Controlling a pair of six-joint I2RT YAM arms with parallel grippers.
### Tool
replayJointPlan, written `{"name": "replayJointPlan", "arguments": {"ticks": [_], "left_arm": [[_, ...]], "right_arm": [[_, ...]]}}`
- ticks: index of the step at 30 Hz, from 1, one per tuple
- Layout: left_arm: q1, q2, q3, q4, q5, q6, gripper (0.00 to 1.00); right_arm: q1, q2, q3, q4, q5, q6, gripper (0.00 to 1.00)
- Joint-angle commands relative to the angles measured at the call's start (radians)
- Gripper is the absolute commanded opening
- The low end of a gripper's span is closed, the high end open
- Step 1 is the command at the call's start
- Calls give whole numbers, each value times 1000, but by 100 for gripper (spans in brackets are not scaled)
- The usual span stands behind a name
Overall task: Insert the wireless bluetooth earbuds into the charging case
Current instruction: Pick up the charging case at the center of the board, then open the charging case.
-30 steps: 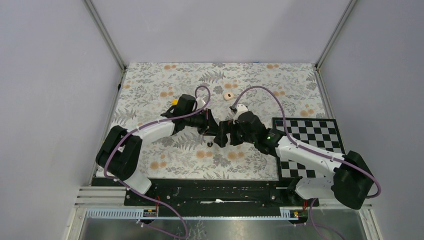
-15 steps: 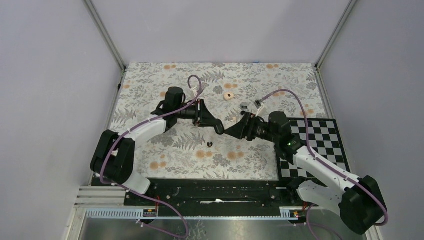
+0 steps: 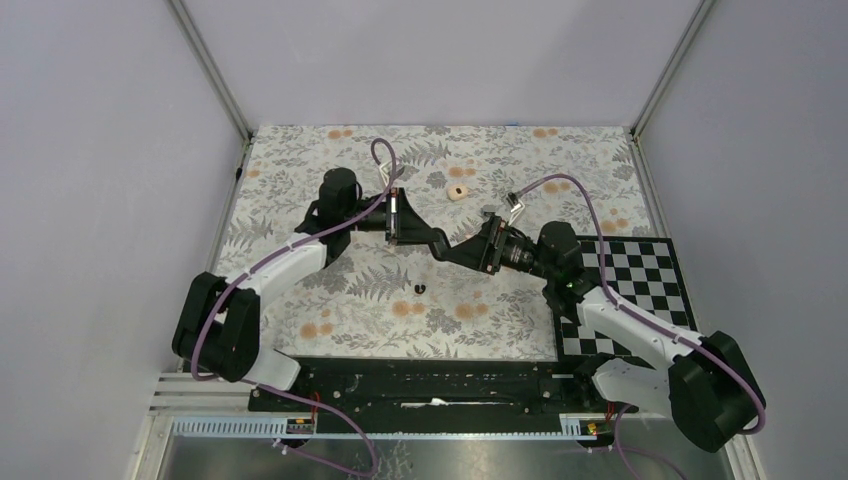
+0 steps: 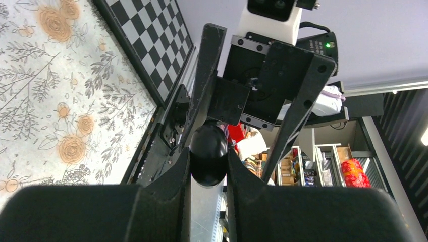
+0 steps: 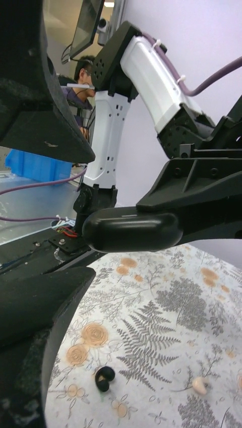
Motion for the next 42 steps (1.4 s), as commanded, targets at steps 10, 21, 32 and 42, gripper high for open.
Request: {"name": "replayJointPlan", "arguments": {"ticks": [10, 21, 32, 42], "left_arm": [[3, -72, -39, 249, 79, -147, 0], [6, -73, -32, 199, 90, -150, 0], [6, -86, -49, 173, 80, -141, 0], [6, -111, -54, 161, 76, -127, 12]], "right_arm": [[-9, 70, -54, 363, -45, 134, 76], [-11, 227, -75, 771, -118, 284, 64], [-12, 323, -76, 933, -126, 385, 45], [-11, 321, -97, 911, -83, 399, 0]]}}
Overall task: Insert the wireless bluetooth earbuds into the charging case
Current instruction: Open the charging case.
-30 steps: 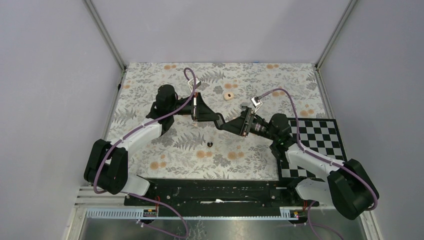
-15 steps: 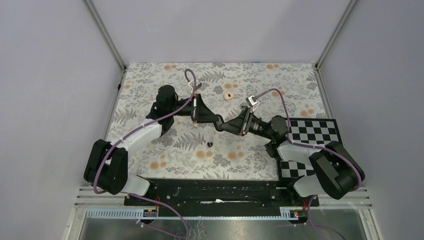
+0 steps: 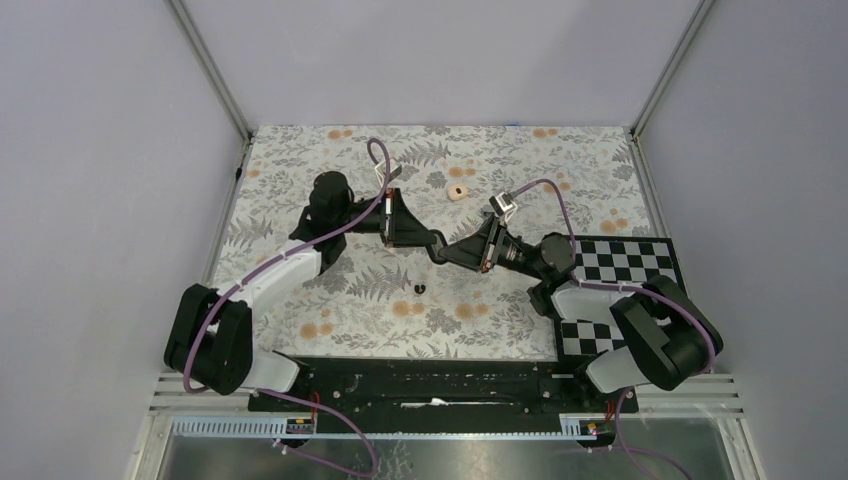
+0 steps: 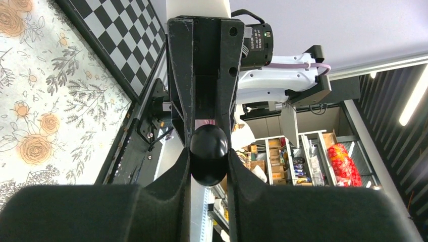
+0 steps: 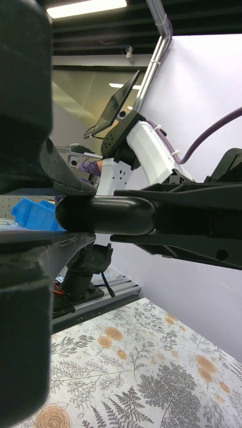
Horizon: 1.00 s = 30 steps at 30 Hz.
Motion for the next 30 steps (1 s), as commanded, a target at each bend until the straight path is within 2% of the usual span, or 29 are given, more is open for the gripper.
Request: {"name": "replayJointPlan", "arguments": {"ticks": [1, 3, 4, 6, 8, 12, 19, 22, 26, 30], "left_arm": [[5, -44, -3, -10, 13, 45, 36], [7, -59, 8, -97, -13, 128, 87], [8, -72, 6, -131, -35, 165, 97], [10, -101, -19, -141, -86, 191, 99], [10, -123, -64, -60, -113, 159, 99], [10, -155, -176, 227, -163, 11, 96], [-15, -263, -304, 361, -378, 6, 95], [-17, -250, -292, 366, -396, -3, 93], [-50, -152, -247, 518, -350, -127, 89], [-99, -103, -198, 499, -382, -123, 82]], "right_arm": [[-5, -19, -15, 83, 51, 12, 0], [-5, -29, -35, 98, 93, 29, 0], [-5, -30, -41, 110, 107, 43, 0], [-5, -34, -47, 124, 126, 65, 0], [-5, -45, -52, 115, 137, 77, 0], [-5, -89, -39, 14, 145, 51, 0], [-4, -186, -29, -173, 207, -9, 0], [-4, -211, -37, -224, 240, -13, 0], [-3, -216, -46, -233, 261, -11, 0], [-3, -217, -46, -231, 269, -8, 0]]}}
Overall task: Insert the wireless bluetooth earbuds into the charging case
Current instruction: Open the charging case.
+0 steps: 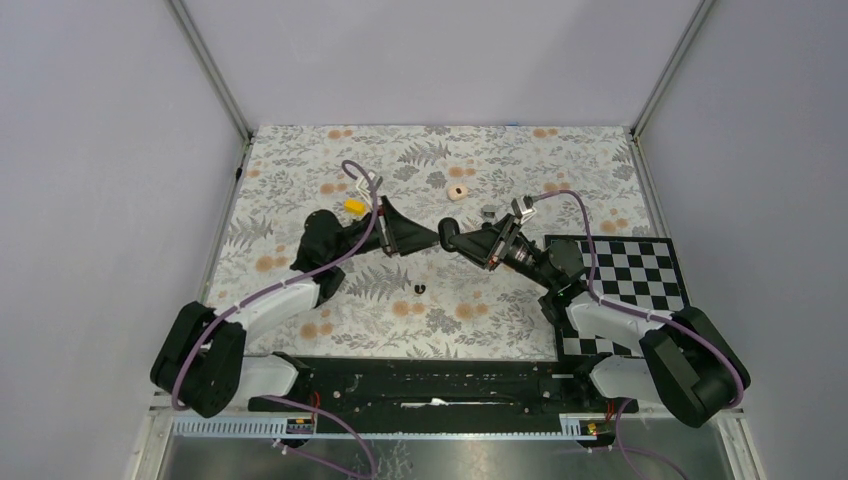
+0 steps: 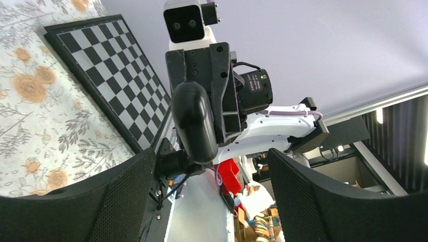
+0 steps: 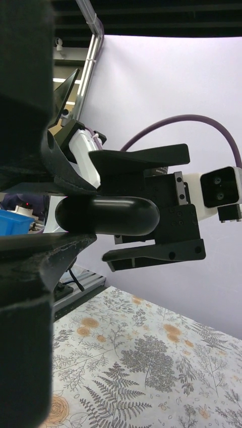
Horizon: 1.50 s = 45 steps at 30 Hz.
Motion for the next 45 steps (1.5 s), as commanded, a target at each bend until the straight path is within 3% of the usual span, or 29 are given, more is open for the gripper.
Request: {"name": "replayJointPlan", "arguments": {"ticks": [1, 7, 10, 18, 28, 35, 45], "left_arm": [[-39, 36, 77, 83, -44, -21, 80], [-40, 79, 121, 27, -32, -2, 71], [-40, 102, 128, 23, -32, -4, 61], [-43, 166, 135, 96, -26, -51, 46], [-41, 206, 104, 301, 5, -165, 0], [-30, 285, 54, 604, 34, -351, 0], [-14, 266, 46, 628, 53, -356, 0]], "right_arm": [[-1, -22, 11, 15, 31, -20, 0], [-1, -15, 7, 31, 32, -15, 0], [-1, -7, 0, 49, 33, -13, 0], [-1, 11, -10, 94, 34, -3, 0], [-2, 86, -29, 197, 33, 42, 0], [-3, 282, -49, 487, 13, 185, 0], [-3, 340, -1, 485, -40, 187, 3]]}}
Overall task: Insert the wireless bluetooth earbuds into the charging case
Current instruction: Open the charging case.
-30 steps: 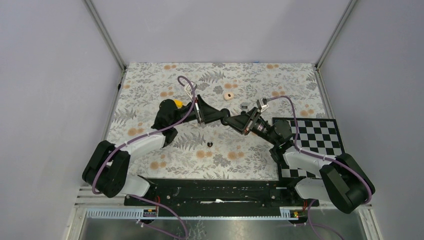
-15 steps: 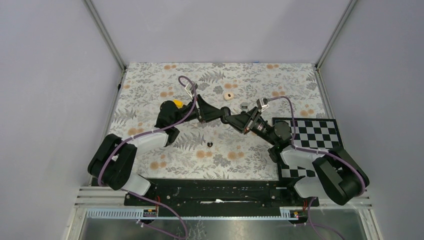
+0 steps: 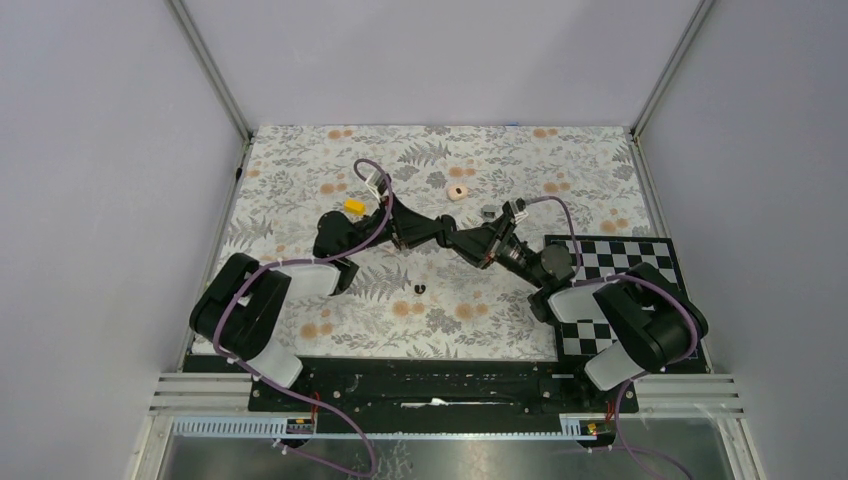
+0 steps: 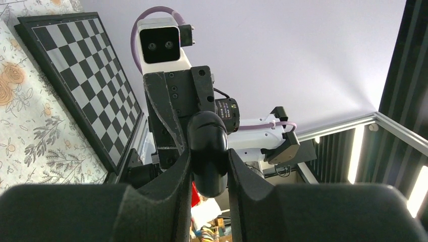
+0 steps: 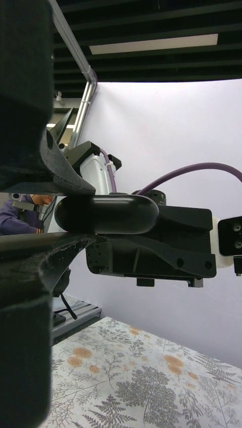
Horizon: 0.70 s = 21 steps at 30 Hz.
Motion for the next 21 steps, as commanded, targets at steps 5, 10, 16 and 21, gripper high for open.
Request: {"name": "replayJointPlan", "arguments": {"ticks": [5, 10, 16, 21], "left_arm": [[8, -88, 4, 197, 66, -31, 0], [12, -111, -5, 141, 79, -1, 0], [19, -150, -8, 47, 89, 60, 0], [29, -185, -18, -28, 82, 102, 0]], "right_arm": [[-2, 69, 12, 76, -47, 1, 49], [-4, 74, 31, 56, -59, -13, 64], [-5, 51, 44, -40, -67, -63, 67], [-7, -9, 56, -148, -70, -114, 69]]}}
